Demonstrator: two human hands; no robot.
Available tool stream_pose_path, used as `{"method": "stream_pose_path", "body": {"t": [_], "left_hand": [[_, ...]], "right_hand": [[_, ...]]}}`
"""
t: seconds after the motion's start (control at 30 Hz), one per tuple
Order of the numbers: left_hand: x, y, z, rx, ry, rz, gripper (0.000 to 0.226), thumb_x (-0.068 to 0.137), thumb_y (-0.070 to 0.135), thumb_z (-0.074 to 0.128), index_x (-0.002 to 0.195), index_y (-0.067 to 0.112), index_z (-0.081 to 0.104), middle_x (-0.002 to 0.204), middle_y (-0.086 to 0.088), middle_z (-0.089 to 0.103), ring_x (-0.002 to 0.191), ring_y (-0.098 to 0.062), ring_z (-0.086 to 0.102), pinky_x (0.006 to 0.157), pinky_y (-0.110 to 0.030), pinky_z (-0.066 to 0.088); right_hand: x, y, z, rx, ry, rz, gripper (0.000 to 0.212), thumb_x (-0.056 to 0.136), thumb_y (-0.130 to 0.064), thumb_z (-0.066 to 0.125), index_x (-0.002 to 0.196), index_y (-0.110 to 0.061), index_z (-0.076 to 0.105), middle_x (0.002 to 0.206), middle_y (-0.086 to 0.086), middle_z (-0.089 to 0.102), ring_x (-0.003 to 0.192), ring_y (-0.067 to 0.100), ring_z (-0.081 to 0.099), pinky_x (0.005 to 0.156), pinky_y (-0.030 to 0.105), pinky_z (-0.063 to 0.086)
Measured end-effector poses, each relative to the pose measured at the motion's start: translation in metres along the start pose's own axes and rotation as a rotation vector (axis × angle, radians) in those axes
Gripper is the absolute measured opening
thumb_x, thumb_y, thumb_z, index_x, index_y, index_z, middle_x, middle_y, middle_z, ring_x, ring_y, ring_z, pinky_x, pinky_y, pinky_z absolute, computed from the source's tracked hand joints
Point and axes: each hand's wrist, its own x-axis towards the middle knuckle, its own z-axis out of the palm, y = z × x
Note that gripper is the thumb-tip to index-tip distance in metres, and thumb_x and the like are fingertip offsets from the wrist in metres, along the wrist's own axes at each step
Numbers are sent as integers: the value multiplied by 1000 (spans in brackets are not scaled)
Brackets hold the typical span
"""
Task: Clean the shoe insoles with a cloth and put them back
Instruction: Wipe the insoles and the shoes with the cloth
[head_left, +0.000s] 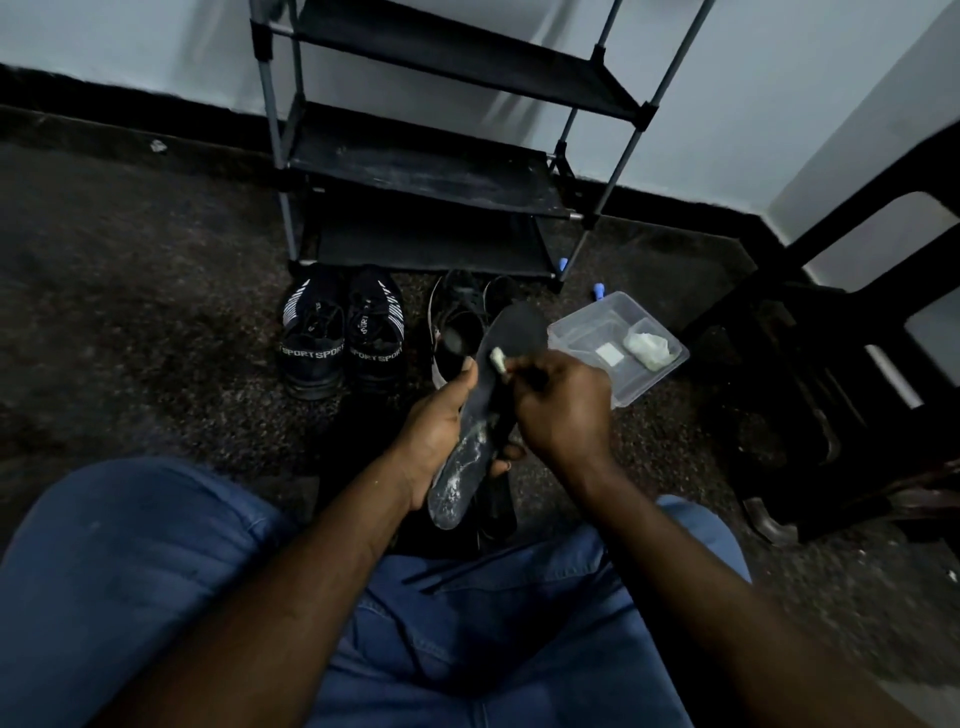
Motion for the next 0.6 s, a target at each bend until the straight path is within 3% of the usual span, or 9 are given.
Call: {"method": "stream_pose_path", "body": {"t": [0.1,0.27,0.4,0.47,0.6], "left_hand": [[3,1,-2,-55,-9,34,53,103,57,43,114,15,73,89,-11,70,64,-24,66,53,-31,52],[2,-1,-4,21,-5,-24,59,98,60,42,106,9,69,71,-12,69,54,-26,68,46,-29,54],[3,1,-5,-61,14,26,52,93,59,51,103,16,79,90,-14,71,62,-25,68,51,-32,55],[4,1,-5,-49,19,41,52,95,59,51,105,16,79,90,-15,71,60,-25,67,49,-31,55],[1,0,-5,-17,32,15,56,102,58,42,117,11,68,84,-15,70,59,-27,67,48,-30,54]], "right_hand": [[-8,-3,6,27,-67,-7,20,87,-39,66,98,-28,79,84,-6,77,71,17,72,69,40,61],[7,5,-4,-52,124,80,15,89,-36,70,100,-32,80,87,-10,77,72,10,69,69,36,60],[-14,2,8,-16,-46,-5,20,87,-42,63,102,-37,76,88,-10,76,70,12,71,68,37,61],[-13,2,2,-69,-7,-36,18,87,-36,66,101,-35,78,92,-11,76,73,10,69,71,32,59],[-2,7,-3,-61,87,84,13,90,-30,72,100,-33,80,90,-13,77,68,-1,64,65,21,54]]}}
